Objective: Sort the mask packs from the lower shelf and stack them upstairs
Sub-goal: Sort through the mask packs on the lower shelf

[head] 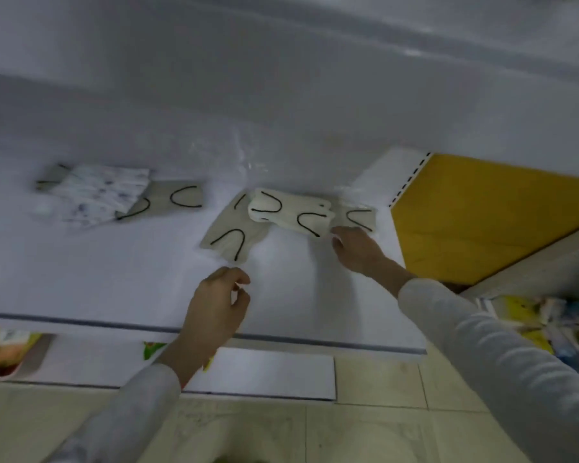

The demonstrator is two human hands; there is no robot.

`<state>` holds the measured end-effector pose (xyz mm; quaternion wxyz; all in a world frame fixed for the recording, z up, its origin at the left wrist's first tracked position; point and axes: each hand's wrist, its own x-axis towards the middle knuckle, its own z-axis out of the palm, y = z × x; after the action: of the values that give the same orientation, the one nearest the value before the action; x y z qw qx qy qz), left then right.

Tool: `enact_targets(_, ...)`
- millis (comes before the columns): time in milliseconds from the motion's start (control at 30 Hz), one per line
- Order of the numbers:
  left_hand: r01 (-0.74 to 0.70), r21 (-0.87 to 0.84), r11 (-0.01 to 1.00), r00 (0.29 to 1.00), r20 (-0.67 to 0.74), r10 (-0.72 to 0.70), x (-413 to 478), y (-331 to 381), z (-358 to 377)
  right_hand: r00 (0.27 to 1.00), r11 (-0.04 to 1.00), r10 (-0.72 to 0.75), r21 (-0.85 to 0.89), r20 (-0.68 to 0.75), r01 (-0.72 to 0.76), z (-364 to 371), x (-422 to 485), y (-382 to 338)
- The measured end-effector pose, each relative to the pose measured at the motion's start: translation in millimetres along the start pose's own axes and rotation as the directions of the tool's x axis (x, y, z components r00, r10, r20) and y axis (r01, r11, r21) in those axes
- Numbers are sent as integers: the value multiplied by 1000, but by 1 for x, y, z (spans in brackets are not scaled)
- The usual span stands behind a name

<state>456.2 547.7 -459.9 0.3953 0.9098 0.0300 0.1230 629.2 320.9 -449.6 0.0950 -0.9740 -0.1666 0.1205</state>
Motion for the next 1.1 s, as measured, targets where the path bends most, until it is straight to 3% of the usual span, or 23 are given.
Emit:
enact_targets(133,-12,-6,1000,997,-81,11,9,-13,-5,997,997,66,-30,-35,-67,1,60,-8)
enact_targets(300,7,-19,1000,993,-115,-9,12,-20,-9,1000,995,24,-96,0,-24,20,109,-22)
enact_targets(500,17,-12,1000,992,-125,-18,16,-19,-6,985,949,40,-301,-171,-91,8,113,-26)
enact_targets(567,12,-14,1000,994,-111,-14,15,-18,0,988,953,35,-294,-151,-78,3,107,-20)
enact_targets(667,-4,-20,1000,995,-101,2,11,-11,10,994,983,74,-159,-82,-86,0,93,-11)
enact_targets(767,-22,-42,999,995,-94,18,6,-4,19,991,983,80,-156,-109,-97,1,78,-6)
enact_targets(867,20,-91,996,997,-66,-26,0,2,27,988,994,90,74,-127,-81,2,64,-4)
enact_targets(1000,282,-192,940,959,76,-272,3,9,37,993,919,61,395,-99,-17,5,45,-10)
enact_targets(1100,576,-412,706,817,247,-522,13,18,43,990,761,131,645,-60,-61,8,26,-22)
